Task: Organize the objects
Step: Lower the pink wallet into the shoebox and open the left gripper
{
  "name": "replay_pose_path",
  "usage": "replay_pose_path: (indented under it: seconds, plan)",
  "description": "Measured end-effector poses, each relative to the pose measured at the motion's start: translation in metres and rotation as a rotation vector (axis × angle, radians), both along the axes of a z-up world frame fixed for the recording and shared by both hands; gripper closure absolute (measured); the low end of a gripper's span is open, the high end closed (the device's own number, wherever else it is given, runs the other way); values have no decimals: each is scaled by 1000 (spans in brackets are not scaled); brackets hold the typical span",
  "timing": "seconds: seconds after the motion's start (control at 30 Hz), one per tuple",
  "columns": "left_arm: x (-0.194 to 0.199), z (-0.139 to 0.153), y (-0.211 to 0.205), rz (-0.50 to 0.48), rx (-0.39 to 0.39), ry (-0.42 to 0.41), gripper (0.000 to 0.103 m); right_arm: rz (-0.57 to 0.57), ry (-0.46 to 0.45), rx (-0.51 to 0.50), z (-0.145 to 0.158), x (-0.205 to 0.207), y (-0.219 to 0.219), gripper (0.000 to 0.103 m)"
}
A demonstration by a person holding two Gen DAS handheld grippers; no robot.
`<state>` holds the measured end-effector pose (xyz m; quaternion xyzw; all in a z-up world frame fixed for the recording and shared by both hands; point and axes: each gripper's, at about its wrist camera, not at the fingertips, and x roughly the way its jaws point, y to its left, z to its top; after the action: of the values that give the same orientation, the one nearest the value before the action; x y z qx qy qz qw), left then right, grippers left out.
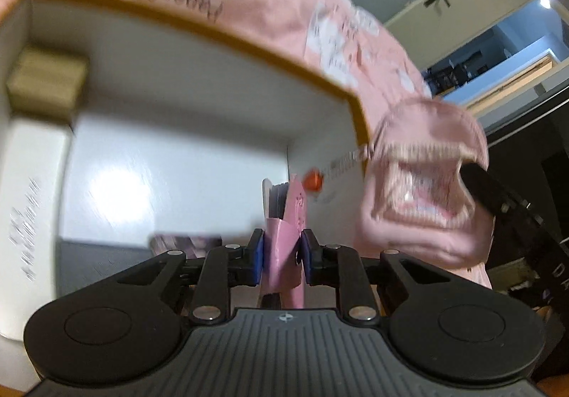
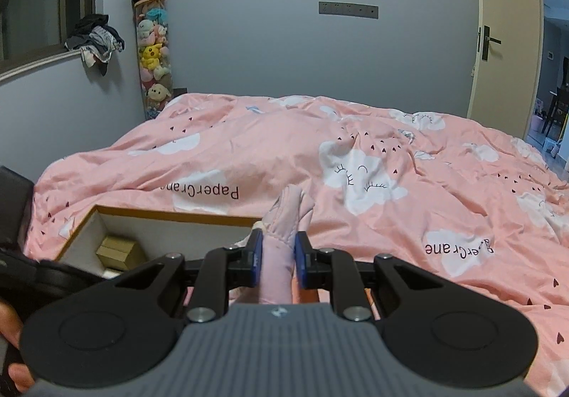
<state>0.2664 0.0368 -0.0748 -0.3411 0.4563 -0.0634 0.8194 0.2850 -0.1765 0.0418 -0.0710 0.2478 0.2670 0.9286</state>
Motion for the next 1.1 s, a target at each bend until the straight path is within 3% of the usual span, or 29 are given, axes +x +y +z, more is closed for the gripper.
replay_pose_path:
  seconds: [0.13,0.27,0.57,0.63,0.7,0.77,0.93,1.0,1.1]
  plan:
    - [5,-17,-15,-58,-19,48,80,2,12,-11,-7,1,2,83]
    - [13,-22,-24,-89,13,79,79,-6,25,-12,-10,2,1,83]
    - [20,-35,-22,-73,-27,171,77,-22,36,-14,-12,2,-3,83]
    - [17,-34,-20,-78,-30,168,73,-22,36,-11,-11,1,-5,83]
    - [13,-29,-17,-73,-24,159,61,-24,31,-10,-9,1,-7,83]
    - [8,-24,-14,-73,-13,136,59,-24,27,-11,-9,0,-7,83]
    - [-1,-13,-7,-62,-2,111,59,-8,26,-10,-7,-4,-10,83]
    - [-6,-9,-4,-44,14,89,65,10,23,-17,-5,-7,-10,83]
    - [-11,3,6,-2,41,49,65,53,38,-21,-4,-10,-8,83]
